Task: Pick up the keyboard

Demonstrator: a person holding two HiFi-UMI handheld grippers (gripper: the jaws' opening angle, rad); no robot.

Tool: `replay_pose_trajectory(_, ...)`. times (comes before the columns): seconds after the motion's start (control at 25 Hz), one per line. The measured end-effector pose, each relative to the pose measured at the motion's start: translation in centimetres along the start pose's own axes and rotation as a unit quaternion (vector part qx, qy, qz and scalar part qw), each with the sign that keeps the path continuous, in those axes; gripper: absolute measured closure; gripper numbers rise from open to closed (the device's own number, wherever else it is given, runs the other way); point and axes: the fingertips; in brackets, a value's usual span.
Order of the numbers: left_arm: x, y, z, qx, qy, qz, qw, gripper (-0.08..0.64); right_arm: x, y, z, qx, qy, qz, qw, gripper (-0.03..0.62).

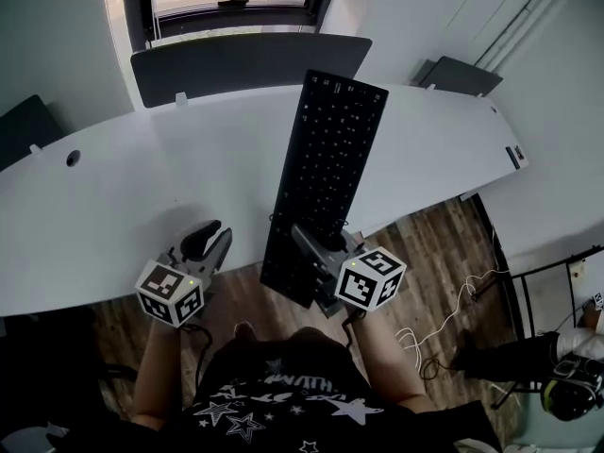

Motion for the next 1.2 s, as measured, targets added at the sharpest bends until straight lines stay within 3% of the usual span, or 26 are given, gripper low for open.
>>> replay_pose_trajectory(0.12, 1.1, -1.5, -0.4, 0.017, 0.004, -0.004, 0.9998, 0.462, 0.1, -0.7, 1.3, 0.003, -0.006, -0.002, 1.000, 0.518)
replay_pose_trajectory(0.36, 2.2, -0.6, 0.5, 0.052, 0.007, -0.015, 0.9985, 0.512, 0.0, 0.0, -0.3, 0.004, 0.009, 0.006, 1.000, 0.517)
replay_pose_trajectory(1.12, 1.8, -0.3, -0.7, 0.066, 0.012, -0.011, 0.9977, 0.538, -0.1, -0.1, -1.0, 0.017, 0.008, 0.025, 1.000, 0.518)
replay_pose_trajectory(1.2, 1.5, -0.3, -2.8, 0.071, 0.014, -0.014, 0.9973, 0.539, -0.5, -2.3, -1.2, 0.021, 0.003, 0.028, 0.999, 0.518)
Point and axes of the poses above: the fingertips, and each gripper's own axes: y forward along the fingers, z to its left, x out of its top, and after that the axes turned 4 degrees about y, right-handed
